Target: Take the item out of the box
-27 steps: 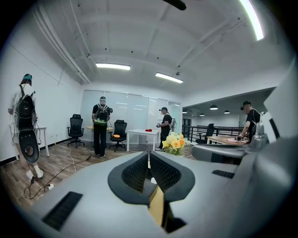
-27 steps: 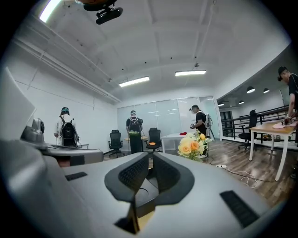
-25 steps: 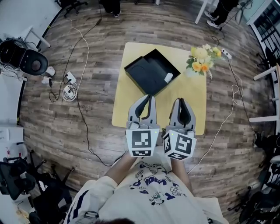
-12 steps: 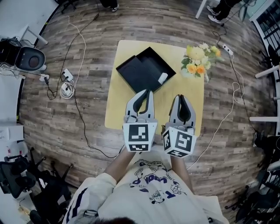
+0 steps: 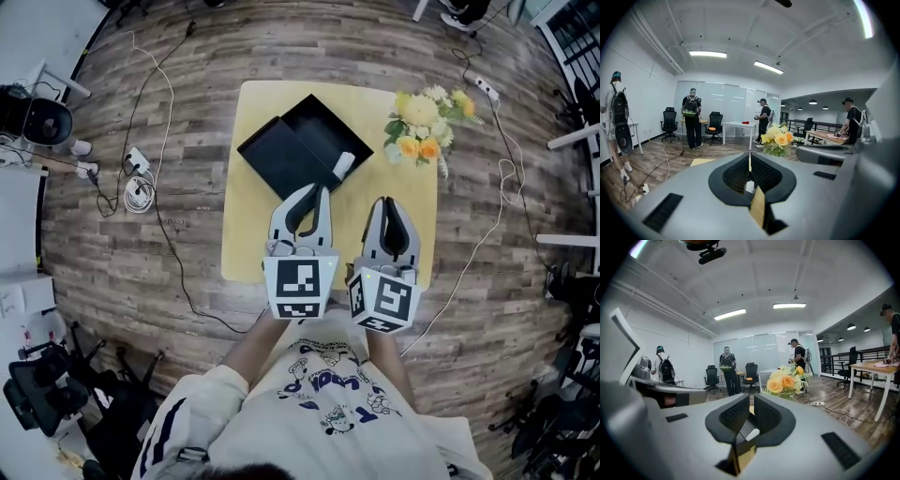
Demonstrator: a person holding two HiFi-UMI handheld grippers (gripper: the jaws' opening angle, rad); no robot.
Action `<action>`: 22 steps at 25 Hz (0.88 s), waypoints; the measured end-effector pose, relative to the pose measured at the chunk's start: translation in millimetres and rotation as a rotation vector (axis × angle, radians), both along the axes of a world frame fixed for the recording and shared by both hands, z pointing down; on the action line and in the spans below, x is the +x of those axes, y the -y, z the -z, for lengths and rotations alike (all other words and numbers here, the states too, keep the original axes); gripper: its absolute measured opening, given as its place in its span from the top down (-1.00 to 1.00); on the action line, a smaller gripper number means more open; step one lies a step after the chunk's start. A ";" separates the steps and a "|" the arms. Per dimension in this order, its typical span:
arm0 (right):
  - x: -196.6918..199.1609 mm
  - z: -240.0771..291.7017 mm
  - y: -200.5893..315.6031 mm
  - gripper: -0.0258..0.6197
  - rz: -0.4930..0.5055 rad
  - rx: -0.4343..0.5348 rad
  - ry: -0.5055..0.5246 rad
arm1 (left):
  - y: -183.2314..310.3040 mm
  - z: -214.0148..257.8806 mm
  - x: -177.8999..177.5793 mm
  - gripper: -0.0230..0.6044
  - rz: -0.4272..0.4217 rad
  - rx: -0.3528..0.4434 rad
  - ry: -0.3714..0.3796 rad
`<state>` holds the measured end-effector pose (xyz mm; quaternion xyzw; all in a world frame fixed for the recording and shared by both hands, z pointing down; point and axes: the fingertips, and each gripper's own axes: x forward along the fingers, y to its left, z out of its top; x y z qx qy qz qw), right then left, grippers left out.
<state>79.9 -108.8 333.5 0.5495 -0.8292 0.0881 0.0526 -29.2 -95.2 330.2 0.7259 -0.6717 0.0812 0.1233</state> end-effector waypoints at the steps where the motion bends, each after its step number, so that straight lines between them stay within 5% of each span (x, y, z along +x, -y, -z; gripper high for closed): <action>1: -0.1 -2.4 2.4 0.78 -0.009 -0.008 0.000 | 3.8 -2.2 0.1 0.84 -0.010 -0.008 -0.002; 10: 0.0 -24.4 22.1 0.78 -0.072 -0.069 -0.014 | 35.2 -29.7 6.4 0.84 -0.133 -0.107 -0.070; 22: 0.2 -58.7 40.1 0.78 -0.145 -0.151 -0.025 | 70.2 -74.7 7.4 0.84 -0.206 -0.258 -0.055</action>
